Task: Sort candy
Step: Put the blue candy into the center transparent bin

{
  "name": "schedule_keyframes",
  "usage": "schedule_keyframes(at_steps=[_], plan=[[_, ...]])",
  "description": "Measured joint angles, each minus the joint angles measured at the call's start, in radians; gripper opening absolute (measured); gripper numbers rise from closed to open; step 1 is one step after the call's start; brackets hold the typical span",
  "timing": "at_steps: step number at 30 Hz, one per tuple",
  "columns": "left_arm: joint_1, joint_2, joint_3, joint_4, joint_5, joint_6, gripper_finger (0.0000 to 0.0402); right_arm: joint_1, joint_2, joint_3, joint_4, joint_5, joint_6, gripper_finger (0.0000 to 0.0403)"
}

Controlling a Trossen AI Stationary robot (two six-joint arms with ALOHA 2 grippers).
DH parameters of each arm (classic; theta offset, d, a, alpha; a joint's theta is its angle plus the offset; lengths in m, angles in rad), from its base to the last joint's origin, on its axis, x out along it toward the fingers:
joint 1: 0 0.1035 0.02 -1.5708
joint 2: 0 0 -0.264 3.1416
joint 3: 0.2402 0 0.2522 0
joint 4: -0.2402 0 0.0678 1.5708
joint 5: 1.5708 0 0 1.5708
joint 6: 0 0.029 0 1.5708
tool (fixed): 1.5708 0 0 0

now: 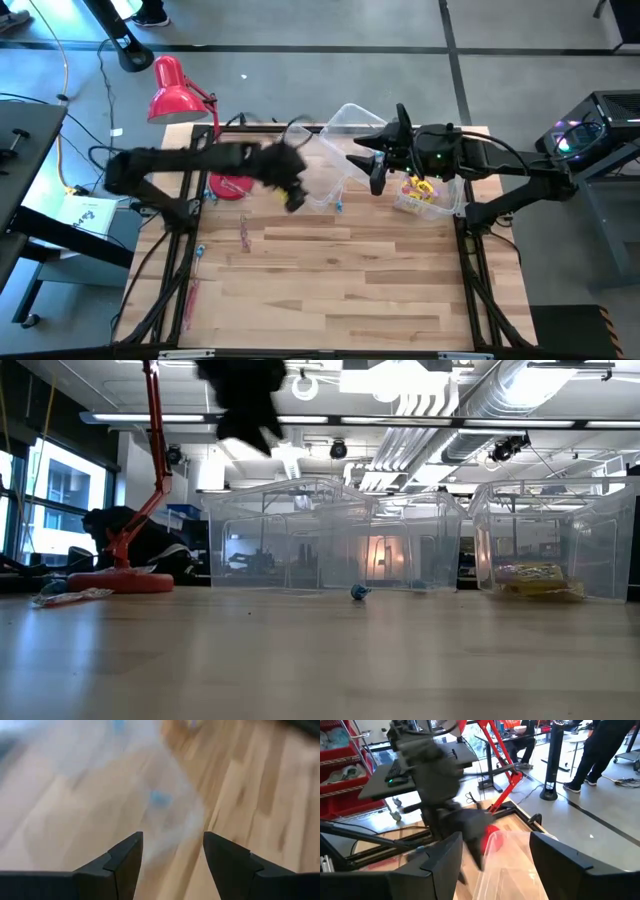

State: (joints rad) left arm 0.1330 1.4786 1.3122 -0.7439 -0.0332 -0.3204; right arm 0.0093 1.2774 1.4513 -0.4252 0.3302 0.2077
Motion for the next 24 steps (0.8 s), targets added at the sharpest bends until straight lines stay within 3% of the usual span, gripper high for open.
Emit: schedule_keyframes(at_steps=[4,8,11,15,19,24], plan=[[-0.144,-0.146,-0.201,-0.02,-0.146,-0.276,0.0202,0.0,0.0,0.0,-0.004,0.0,0.0,0.0227],[-0.304,-0.262,-0.388,-0.024,-0.178,-0.599,0.0202,0.0,0.0,0.0,-0.004,0.0,0.001,0.0227],[-0.432,-0.301,-0.497,-0.047,-0.117,-0.755,0.0202,0.0,0.0,0.0,-0.004,0.0,0.016,0.0227],[-0.562,-0.299,-0.566,-0.21,0.005,-0.918,0.0202,-0.002,0.0,0.0,-0.004,0.0,0.019,0.0227],[-0.625,-0.29,-0.591,-0.353,0.03,-1.077,0.0202,-0.003,0.004,0.0,0.0,0.0,0.019,0.0227],[-0.687,-0.29,-0.636,-0.386,0.033,-1.201,0.0202,-0.003,0.018,0.0,0.003,-0.001,0.046,0.0227]])
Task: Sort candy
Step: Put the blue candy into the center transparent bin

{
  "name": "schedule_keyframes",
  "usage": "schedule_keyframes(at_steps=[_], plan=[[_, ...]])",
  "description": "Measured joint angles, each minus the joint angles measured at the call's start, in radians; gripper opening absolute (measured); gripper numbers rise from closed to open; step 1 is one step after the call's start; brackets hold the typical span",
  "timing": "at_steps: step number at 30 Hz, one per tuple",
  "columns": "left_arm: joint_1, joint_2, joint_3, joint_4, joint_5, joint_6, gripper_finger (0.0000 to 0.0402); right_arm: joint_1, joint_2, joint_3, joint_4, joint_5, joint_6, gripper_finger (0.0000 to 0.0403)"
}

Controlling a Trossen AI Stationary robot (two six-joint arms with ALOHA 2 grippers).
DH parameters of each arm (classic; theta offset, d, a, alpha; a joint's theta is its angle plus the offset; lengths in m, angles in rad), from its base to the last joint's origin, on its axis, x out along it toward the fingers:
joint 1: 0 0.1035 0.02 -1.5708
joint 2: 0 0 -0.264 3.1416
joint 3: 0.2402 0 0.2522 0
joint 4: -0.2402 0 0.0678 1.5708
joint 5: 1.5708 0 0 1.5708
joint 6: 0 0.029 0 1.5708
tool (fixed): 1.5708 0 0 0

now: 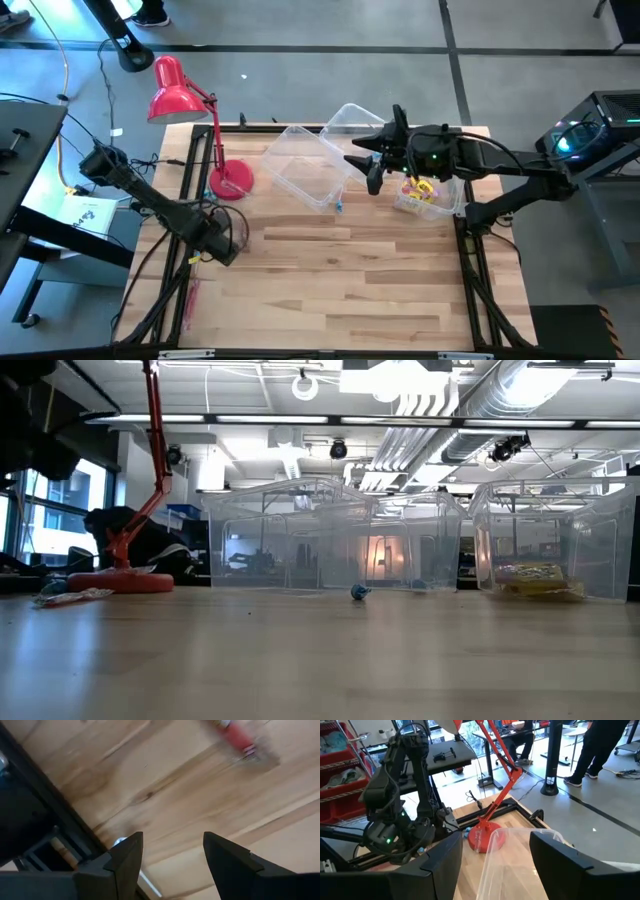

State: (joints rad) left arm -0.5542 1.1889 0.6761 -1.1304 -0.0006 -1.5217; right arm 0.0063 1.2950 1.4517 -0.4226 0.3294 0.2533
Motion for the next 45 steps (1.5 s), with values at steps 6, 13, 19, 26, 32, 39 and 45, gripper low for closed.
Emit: schedule_keyframes(at_steps=[6,13,19,26,32,39,45], plan=[[-0.087,0.012,-0.028,0.013,0.02,-0.031,0.0202,0.0,0.031,0.0,0.003,-0.008,0.008,0.0227],[-0.155,0.102,-0.028,0.03,0.102,-0.141,0.0202,0.0,0.06,0.0,0.001,-0.025,0.011,0.0227],[-0.237,0.179,-0.018,0.004,0.106,-0.208,0.0202,0.001,0.067,0.0,0.004,-0.026,0.008,0.0227],[-0.248,0.284,-0.021,0.016,0.026,-0.299,0.0202,-0.002,0.069,0.0,0.009,-0.027,0.004,0.0227],[-0.252,0.336,-0.012,0.011,0.076,-0.414,0.0202,-0.002,0.069,0.0,0.009,-0.07,0.011,0.0227],[-0.3,0.334,-0.007,0.049,0.114,-0.542,0.0202,-0.002,0.069,0.0,0.009,-0.07,0.008,0.0227],[-0.351,0.332,-0.007,0.089,0.104,-0.645,0.0187,-0.002,0.069,0.0,0.007,-0.075,0.008,0.0227]])
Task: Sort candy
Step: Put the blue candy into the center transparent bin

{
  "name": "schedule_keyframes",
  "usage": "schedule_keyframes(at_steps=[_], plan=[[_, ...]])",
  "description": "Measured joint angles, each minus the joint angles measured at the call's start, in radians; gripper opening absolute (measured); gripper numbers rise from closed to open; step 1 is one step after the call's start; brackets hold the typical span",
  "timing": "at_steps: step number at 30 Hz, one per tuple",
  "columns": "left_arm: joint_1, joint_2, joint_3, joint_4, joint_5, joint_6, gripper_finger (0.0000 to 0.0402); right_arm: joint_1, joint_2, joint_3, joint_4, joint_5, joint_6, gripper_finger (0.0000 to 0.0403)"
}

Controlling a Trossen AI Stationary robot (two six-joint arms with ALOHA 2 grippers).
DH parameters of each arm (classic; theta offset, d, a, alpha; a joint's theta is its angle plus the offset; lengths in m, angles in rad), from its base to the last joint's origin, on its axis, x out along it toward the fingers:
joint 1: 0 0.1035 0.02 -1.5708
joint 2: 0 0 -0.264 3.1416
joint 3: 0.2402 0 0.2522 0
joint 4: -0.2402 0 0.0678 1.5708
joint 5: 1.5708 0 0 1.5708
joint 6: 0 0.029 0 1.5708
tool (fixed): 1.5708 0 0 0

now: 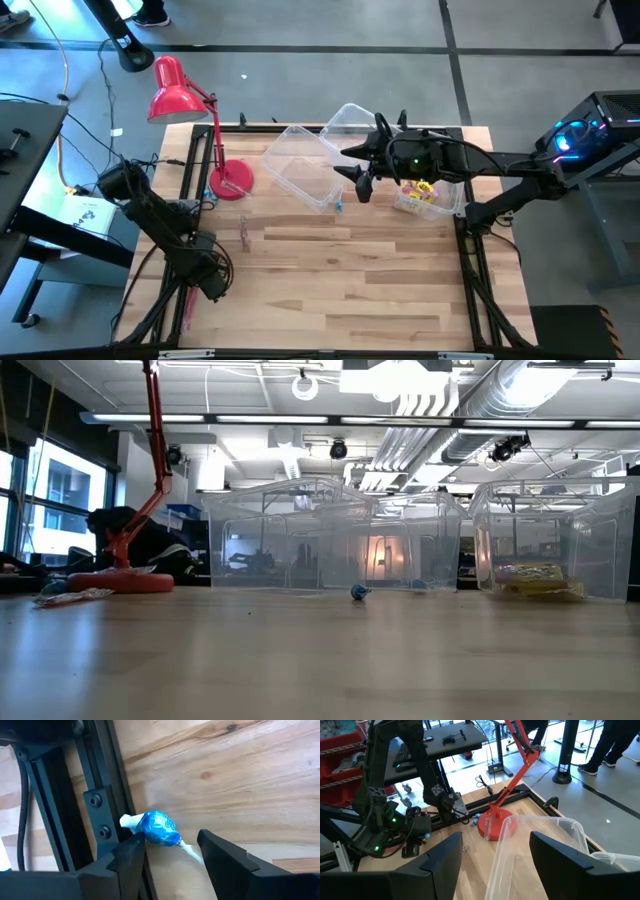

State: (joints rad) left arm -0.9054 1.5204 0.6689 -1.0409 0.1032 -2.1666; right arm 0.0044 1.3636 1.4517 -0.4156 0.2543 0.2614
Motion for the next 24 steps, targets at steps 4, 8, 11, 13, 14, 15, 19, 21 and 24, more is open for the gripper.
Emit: schedule_keyframes(at_steps=[4,8,11,13,14,15,19,21,24], plan=[[0.004,-0.001,0.0,0.011,-0.048,0.015,0.0164,0.0,0.0,0.0,-0.001,0.0,0.0,0.0227],[0.03,-0.014,-0.002,0.039,-0.073,0.025,0.0135,0.0,0.0,0.0,-0.003,-0.001,0.003,0.0227],[0.047,-0.036,-0.001,0.101,-0.122,0.031,0.0109,0.0,0.0,0.0,-0.004,0.0,0.003,0.0227],[0.053,-0.047,-0.001,0.132,-0.15,0.054,0.0086,0.0,0.0,0.0,-0.005,-0.001,0.003,0.0227],[0.056,-0.053,-0.001,0.155,-0.162,0.061,0.0074,0.0,0.0,0.0,-0.006,-0.001,0.003,0.0227],[0.058,-0.062,0.0,0.183,-0.181,0.068,0.006,0.0,0.0,0.0,-0.006,-0.001,0.003,0.0227],[0.058,-0.11,0.019,0.227,-0.299,0.073,0.0009,0.0,0.0,0.0,-0.006,-0.006,0.003,0.0227],[0.059,-0.142,0.046,0.216,-0.373,0.096,0.0003,0.0,0.0,0.0,-0.006,-0.017,0.003,0.0227],[0.065,-0.202,0.089,0.205,-0.508,0.168,0.0001,0.0,0.0,0.0,-0.002,-0.019,0.002,0.0227]])
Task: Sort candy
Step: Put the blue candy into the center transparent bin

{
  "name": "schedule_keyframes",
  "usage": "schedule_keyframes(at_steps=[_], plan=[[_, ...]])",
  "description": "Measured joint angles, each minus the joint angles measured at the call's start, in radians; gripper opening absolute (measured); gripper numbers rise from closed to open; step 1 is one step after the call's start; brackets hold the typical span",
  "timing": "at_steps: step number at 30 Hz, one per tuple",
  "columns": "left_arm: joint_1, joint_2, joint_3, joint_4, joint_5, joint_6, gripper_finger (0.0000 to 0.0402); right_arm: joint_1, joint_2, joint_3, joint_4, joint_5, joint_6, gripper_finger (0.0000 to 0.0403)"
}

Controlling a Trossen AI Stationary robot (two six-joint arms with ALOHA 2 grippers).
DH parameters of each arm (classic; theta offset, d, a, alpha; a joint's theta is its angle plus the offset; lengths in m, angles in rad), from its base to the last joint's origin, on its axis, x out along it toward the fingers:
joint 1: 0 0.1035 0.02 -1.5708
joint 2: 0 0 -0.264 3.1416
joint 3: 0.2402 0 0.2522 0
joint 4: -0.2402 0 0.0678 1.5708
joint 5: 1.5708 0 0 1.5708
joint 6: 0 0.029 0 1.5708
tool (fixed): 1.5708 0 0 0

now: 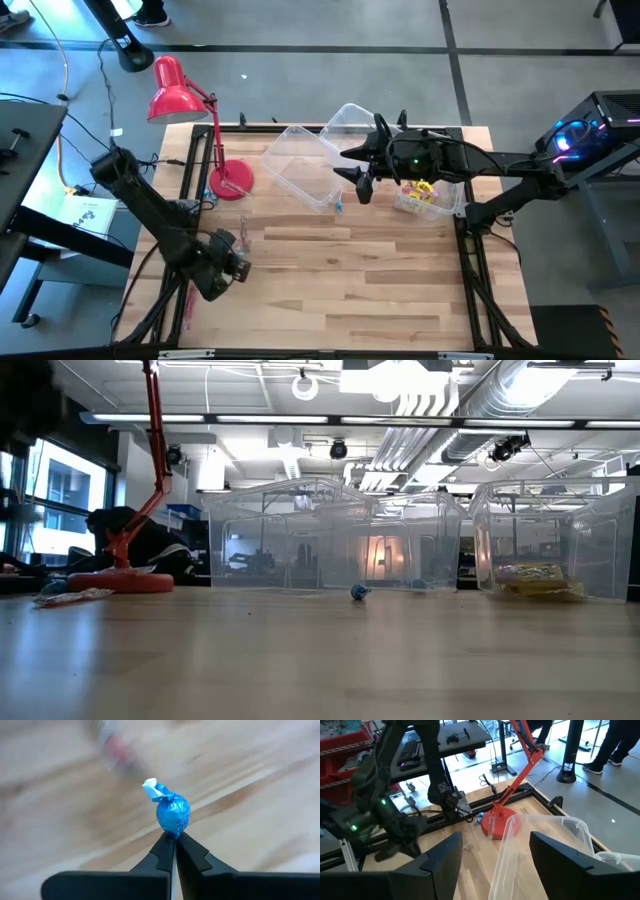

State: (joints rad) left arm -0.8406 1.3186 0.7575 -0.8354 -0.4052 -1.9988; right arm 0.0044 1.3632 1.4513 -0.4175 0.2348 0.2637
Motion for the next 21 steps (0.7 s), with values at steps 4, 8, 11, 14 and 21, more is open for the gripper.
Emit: schedule_keyframes(at_steps=[4,8,11,14,21], plan=[[0.032,-0.079,0.065,0.005,-0.193,0.15,0.0,0.0,-0.008,0.0,0.026,-0.001,-0.002,0.0227],[0.138,-0.135,0.126,0.022,-0.28,0.376,0.0,0.0,-0.024,0.027,0.034,-0.008,-0.002,0.0227],[0.272,-0.16,0.167,0.141,-0.282,0.644,0.0,0.005,-0.045,0.062,0.036,-0.008,-0.003,0.0227],[0.427,-0.161,0.196,0.381,-0.21,0.989,0.0,0.012,-0.067,0.093,0.035,-0.008,-0.019,0.0227],[0.8,-0.055,0.273,0.786,0.103,1.518,0.0,0.032,-0.109,0.147,0.035,0.0,-0.061,0.0227]])
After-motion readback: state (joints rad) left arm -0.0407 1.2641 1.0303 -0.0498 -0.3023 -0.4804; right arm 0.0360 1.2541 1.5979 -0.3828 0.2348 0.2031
